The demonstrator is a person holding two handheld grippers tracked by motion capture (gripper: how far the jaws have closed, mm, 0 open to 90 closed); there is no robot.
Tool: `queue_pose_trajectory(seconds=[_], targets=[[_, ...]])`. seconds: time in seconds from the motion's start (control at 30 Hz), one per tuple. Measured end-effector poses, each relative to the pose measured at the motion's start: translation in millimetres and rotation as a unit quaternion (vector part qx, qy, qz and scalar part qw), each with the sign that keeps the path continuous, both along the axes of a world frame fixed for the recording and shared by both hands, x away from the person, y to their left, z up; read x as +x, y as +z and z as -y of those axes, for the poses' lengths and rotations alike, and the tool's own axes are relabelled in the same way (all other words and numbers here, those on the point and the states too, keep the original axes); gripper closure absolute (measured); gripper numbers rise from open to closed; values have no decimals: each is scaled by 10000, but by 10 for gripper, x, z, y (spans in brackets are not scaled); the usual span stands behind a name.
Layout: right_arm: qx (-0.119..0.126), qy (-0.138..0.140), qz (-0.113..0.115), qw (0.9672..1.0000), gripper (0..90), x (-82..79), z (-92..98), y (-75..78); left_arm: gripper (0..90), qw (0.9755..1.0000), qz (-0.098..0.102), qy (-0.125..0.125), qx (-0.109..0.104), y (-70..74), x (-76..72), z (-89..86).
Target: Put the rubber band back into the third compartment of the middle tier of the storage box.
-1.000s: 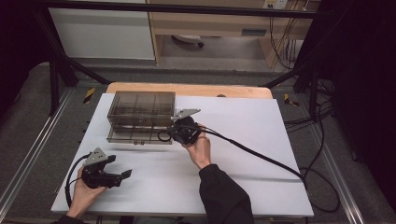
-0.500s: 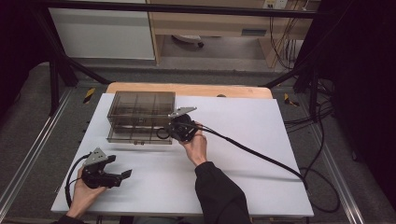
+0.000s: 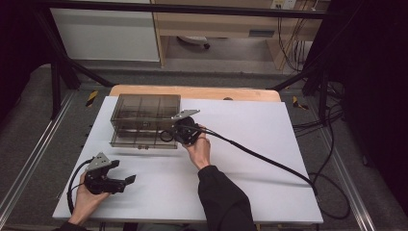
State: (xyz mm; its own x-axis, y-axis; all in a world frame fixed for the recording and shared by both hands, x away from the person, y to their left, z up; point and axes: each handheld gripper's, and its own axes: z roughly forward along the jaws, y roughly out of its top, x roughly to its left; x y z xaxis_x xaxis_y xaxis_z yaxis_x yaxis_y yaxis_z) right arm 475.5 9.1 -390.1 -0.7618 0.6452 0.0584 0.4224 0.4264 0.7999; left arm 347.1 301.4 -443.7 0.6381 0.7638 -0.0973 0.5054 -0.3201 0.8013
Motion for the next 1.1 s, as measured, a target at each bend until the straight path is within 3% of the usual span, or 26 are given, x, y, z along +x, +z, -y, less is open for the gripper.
queue_pose_trajectory(seconds=[1.1], targets=[[-104, 0, 0, 9999, 846, 57, -91, -205, 70, 10000, 0, -10, 14, 0, 1, -1]])
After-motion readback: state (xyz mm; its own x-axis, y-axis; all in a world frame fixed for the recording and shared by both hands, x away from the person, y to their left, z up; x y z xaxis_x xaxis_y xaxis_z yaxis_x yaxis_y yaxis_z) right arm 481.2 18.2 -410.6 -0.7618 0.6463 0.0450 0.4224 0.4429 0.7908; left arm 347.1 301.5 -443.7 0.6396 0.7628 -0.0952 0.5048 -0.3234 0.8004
